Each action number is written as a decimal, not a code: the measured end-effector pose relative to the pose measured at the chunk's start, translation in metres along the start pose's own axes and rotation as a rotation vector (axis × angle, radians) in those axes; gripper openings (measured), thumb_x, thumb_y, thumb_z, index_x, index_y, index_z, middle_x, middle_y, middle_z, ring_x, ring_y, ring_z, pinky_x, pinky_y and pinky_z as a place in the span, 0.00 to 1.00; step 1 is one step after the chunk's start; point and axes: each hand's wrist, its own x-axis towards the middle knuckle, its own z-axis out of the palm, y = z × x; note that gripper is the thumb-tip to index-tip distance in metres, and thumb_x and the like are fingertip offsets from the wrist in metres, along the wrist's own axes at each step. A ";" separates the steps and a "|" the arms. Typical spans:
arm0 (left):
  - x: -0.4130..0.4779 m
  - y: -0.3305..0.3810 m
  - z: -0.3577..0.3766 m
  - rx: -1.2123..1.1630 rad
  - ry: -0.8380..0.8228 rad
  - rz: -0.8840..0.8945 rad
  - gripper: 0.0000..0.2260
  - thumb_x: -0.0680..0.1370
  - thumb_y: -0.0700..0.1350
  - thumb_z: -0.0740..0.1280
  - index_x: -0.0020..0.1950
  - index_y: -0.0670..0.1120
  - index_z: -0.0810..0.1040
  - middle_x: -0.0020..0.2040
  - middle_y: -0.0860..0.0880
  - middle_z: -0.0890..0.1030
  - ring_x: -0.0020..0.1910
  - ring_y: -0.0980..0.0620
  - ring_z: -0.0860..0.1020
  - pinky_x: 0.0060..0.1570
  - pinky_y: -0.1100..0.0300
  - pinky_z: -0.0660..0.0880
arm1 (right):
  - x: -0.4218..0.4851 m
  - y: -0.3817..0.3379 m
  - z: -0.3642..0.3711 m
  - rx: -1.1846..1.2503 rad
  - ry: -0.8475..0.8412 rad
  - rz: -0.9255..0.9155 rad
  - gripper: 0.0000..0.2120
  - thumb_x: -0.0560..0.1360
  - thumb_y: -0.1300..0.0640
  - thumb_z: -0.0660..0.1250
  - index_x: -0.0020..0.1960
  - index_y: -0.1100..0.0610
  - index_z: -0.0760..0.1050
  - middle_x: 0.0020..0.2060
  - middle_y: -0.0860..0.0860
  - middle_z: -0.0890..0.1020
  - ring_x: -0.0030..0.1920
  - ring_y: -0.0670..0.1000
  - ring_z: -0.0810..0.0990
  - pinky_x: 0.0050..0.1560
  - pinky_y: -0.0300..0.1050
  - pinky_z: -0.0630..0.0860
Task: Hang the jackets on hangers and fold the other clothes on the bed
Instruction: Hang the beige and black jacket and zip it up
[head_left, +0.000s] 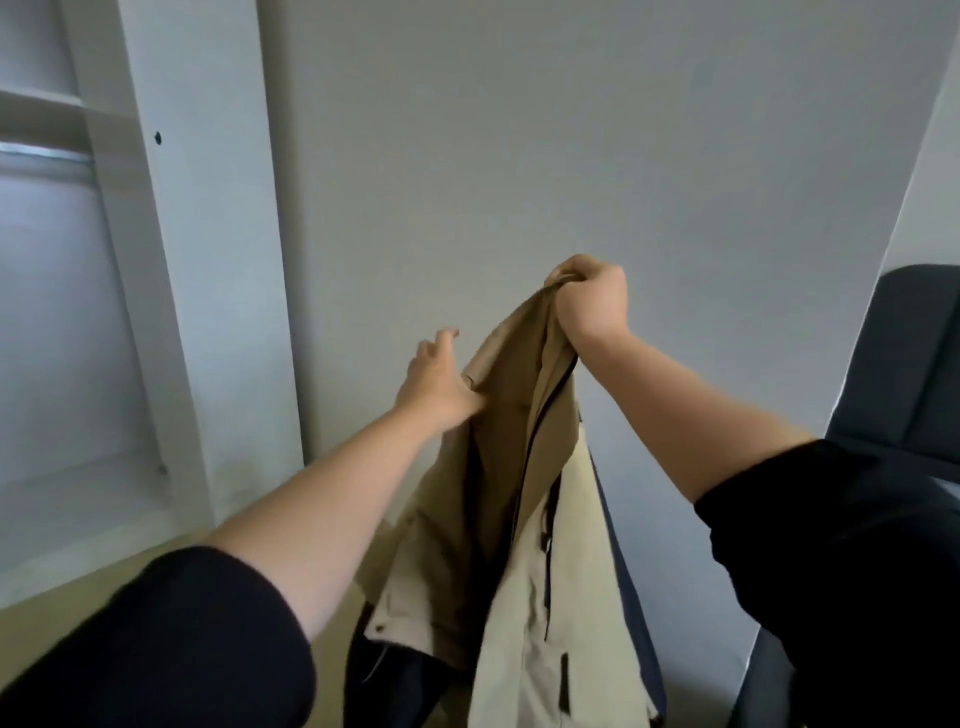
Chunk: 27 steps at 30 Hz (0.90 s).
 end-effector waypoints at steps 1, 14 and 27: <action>-0.002 0.000 0.014 -0.012 -0.077 -0.044 0.32 0.68 0.48 0.74 0.69 0.50 0.64 0.62 0.46 0.72 0.55 0.46 0.75 0.51 0.54 0.74 | 0.001 0.001 -0.003 0.009 0.004 0.015 0.19 0.62 0.70 0.48 0.34 0.54 0.74 0.30 0.49 0.76 0.34 0.49 0.75 0.34 0.39 0.71; 0.022 0.013 0.016 -0.191 0.170 -0.239 0.08 0.73 0.36 0.61 0.44 0.41 0.80 0.43 0.42 0.81 0.45 0.41 0.80 0.35 0.61 0.72 | -0.008 0.079 -0.065 -1.285 -0.508 -0.193 0.16 0.73 0.41 0.64 0.47 0.53 0.76 0.44 0.51 0.80 0.44 0.56 0.78 0.38 0.43 0.69; 0.007 0.004 0.000 -0.570 -0.047 -0.579 0.06 0.77 0.31 0.57 0.45 0.36 0.73 0.33 0.39 0.77 0.30 0.45 0.75 0.20 0.64 0.72 | 0.010 0.043 -0.078 -0.444 0.122 0.214 0.07 0.71 0.68 0.54 0.38 0.60 0.68 0.31 0.53 0.69 0.34 0.56 0.69 0.33 0.41 0.66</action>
